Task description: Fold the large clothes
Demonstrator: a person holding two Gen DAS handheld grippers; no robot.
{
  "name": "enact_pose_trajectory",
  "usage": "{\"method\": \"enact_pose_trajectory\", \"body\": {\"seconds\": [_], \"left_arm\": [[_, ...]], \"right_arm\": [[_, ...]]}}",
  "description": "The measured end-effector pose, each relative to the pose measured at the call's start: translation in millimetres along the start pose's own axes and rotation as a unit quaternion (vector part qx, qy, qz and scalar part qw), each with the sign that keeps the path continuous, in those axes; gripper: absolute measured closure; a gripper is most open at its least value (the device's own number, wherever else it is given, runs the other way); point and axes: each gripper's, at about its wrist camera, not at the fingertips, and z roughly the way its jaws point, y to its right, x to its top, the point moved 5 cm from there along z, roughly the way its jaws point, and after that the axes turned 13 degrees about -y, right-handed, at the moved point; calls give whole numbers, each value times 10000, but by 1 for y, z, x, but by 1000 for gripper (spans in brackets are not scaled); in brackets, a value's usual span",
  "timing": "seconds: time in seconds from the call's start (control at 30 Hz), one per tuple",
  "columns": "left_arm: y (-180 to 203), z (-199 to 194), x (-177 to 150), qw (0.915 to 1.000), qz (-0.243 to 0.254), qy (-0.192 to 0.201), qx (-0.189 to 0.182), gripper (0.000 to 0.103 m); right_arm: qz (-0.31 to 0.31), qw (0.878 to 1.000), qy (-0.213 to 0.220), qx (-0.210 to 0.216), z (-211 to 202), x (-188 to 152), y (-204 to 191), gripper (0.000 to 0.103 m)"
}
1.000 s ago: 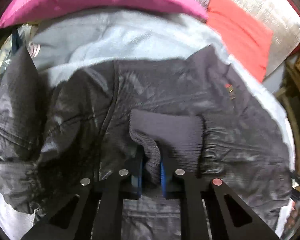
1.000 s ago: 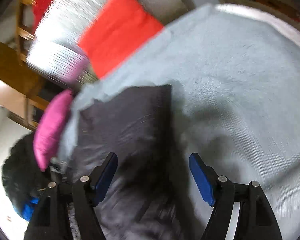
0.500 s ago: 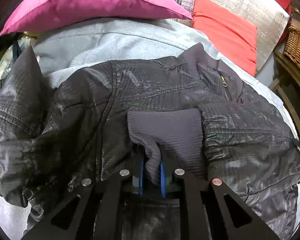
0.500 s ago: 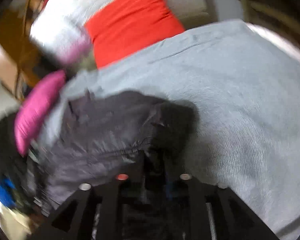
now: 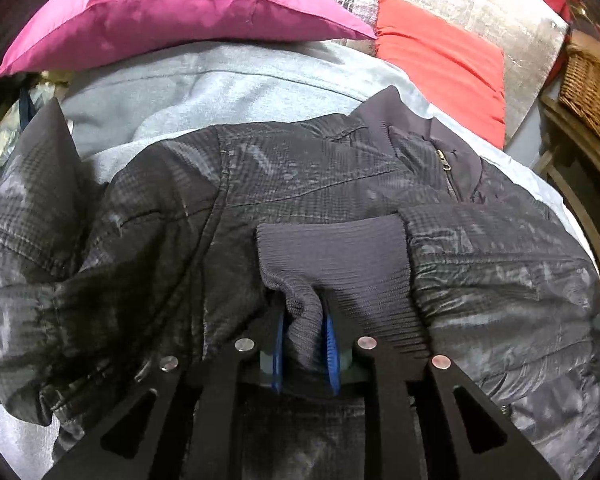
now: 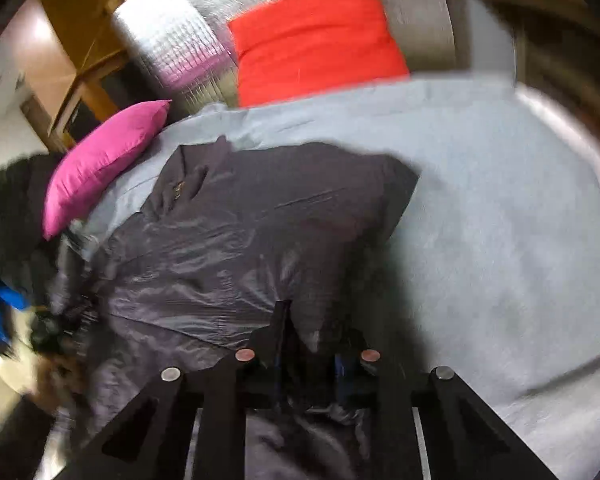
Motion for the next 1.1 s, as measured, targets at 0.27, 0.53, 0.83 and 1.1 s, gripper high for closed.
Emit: {"method": "enact_pose_trajectory", "body": {"seconds": [0.27,0.53,0.83,1.1], "left_arm": [[1,0,-1,9999,-10,132,-6,83],[-4,1,-1,9996,-96,176,-213,82],[-4,0,-1,9995,-112,183,-226,82],[2,0,-1,9998,26,188,56,82]], "right_arm": [[1106,9886,313,977,-3,7,46,15],[1127,9907,-76,753,38,71,47,89],[867,9949,258,-444,25,58,46,42],[316,9956,485,737,-10,-4,-32,37]]}}
